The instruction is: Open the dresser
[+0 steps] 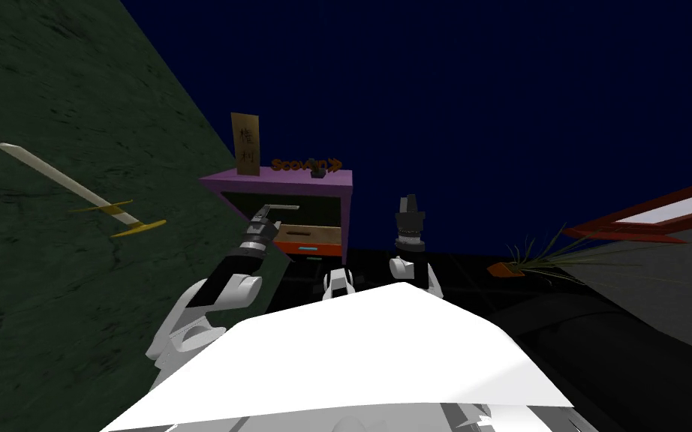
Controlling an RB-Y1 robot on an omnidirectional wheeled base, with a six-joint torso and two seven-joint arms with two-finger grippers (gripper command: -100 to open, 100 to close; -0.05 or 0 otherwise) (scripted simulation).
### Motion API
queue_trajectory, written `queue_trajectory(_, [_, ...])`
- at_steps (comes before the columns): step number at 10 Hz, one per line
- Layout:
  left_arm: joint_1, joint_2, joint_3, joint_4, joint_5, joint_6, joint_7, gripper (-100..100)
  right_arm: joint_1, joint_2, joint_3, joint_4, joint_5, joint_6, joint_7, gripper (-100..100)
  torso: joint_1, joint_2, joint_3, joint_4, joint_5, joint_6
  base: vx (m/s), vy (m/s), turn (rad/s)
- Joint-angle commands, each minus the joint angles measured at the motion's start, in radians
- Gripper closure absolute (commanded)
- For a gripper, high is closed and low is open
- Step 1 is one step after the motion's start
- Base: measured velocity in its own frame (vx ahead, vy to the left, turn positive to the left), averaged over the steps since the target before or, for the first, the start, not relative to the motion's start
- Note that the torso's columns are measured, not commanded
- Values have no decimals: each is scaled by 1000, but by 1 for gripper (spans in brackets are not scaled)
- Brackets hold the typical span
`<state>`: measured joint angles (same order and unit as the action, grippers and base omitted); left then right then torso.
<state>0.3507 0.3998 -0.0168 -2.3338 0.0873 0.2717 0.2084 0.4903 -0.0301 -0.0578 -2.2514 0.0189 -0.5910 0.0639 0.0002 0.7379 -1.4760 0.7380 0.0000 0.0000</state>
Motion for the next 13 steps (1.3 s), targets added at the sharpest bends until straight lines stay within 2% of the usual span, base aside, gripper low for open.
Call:
queue_trajectory(1, [-26,42,-4,7,-3,77,11,-100,0,0,0,0,0,0,0,0,0,0,0,0,0,0,41,25,-140])
queue_trajectory(6, [-59,105,-6,11,-6,197,29,-100,0,0,0,0,0,0,0,0,0,0,0,0,0,0,36,21,-98])
queue_trajectory(8, [-67,122,-7,12,-7,227,34,-100,0,0,0,0,0,0,0,0,0,1,0,0,0,0,24,17,-71])
queue_trajectory(9, [-62,117,-6,10,-6,214,32,-100,0,0,0,0,0,0,0,0,0,1,0,0,0,0,9,8,-12])
queue_trajectory(10, [-96,126,32,60,-4,211,34,-100,0,0,0,0,0,0,0,0,-1,1,1,0,0,0,-91,8,-371])
queue_trajectory(11, [-96,126,32,78,-4,211,34,-100,-1,0,0,0,0,0,0,0,-1,5,3,1,0,1,-116,32,-197])
queue_trajectory(12, [-131,135,70,118,-1,204,34,-100,0,0,0,0,0,0,0,0,1,5,3,2,0,-1,-143,3,-329])
queue_trajectory(13, [-131,135,70,147,-1,204,34,-100,-1,0,0,0,0,0,0,0,-1,4,2,1,0,1,-131,7,-193])
